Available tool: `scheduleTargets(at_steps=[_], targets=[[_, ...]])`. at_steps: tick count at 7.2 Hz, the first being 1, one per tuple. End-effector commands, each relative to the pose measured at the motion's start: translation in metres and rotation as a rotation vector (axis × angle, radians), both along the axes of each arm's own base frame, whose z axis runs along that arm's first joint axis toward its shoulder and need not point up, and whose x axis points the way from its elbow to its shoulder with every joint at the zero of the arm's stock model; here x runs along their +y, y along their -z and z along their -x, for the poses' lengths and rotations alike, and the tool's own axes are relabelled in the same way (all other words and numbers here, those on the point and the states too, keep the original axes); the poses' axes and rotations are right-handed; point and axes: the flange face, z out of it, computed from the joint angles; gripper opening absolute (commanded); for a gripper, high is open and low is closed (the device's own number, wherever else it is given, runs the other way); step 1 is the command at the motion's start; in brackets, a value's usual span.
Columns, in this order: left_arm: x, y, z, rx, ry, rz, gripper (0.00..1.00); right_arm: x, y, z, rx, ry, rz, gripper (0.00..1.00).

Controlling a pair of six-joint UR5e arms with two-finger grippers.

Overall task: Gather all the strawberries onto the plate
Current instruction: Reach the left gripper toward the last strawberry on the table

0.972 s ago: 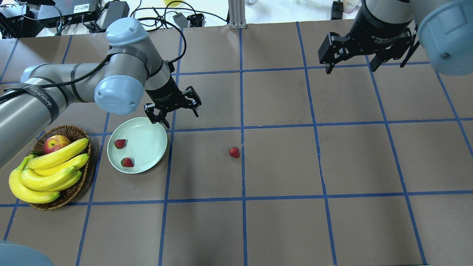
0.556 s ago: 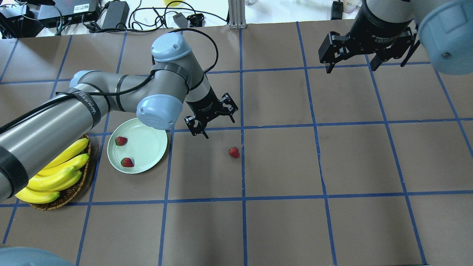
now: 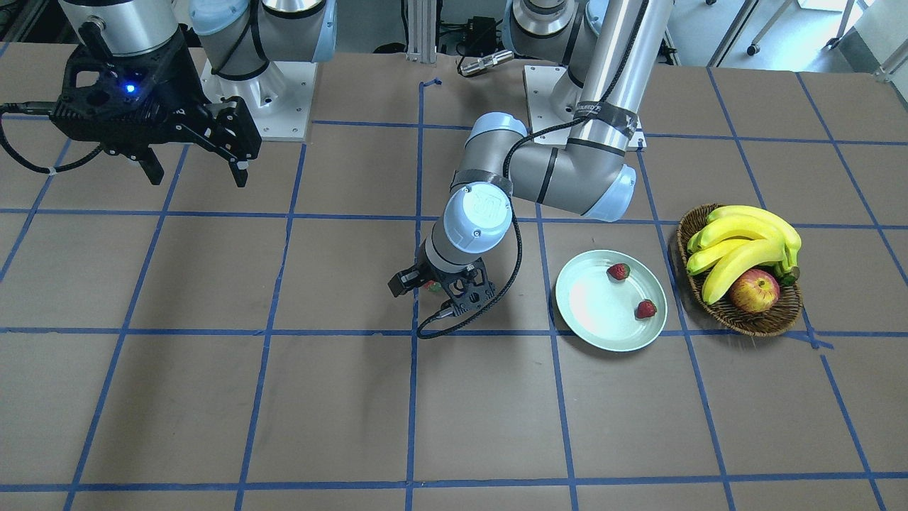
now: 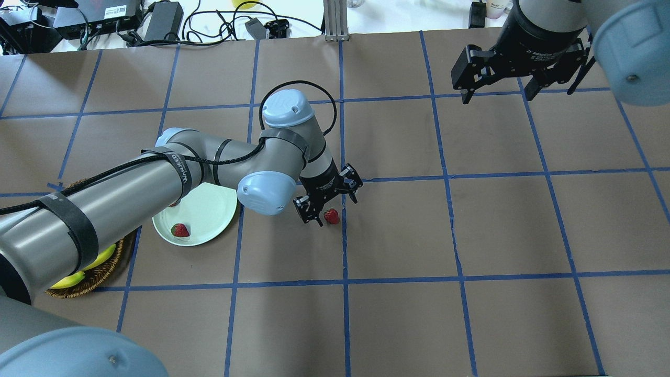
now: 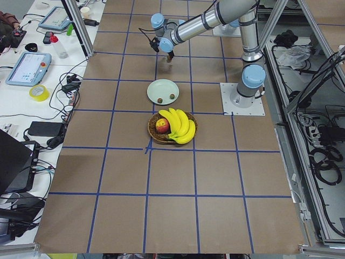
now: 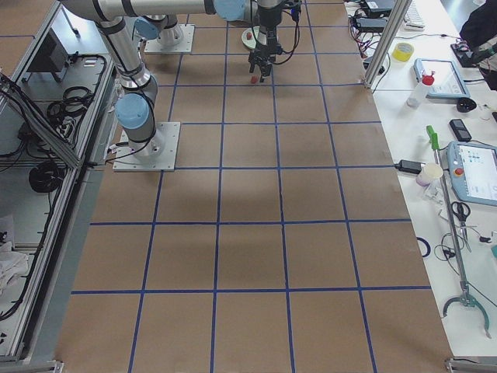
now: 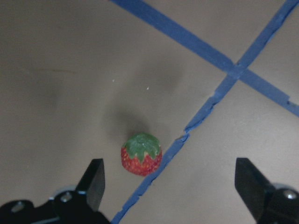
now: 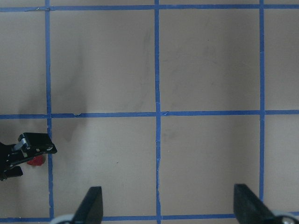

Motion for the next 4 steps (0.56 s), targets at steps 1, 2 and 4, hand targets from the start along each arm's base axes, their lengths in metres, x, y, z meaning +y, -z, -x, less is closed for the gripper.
scheduleTargets(at_steps=[1, 2, 4], targets=[[0.0088, 0.0066, 0.0017, -0.011, 0.006, -0.011, 0.84, 0.0000, 0.0000, -0.0001, -0.001, 0.000, 0.000, 1.00], [0.0049, 0.0014, 0.0020, -0.008, 0.006, 0.003, 0.60, 0.0000, 0.0000, -0.0001, -0.001, 0.001, 0.000, 1.00], [0.0029, 0.0004, 0.0005, -0.009, 0.009, 0.007, 0.02, 0.0000, 0.0000, 0.0001, 0.001, 0.002, 0.000, 1.00]])
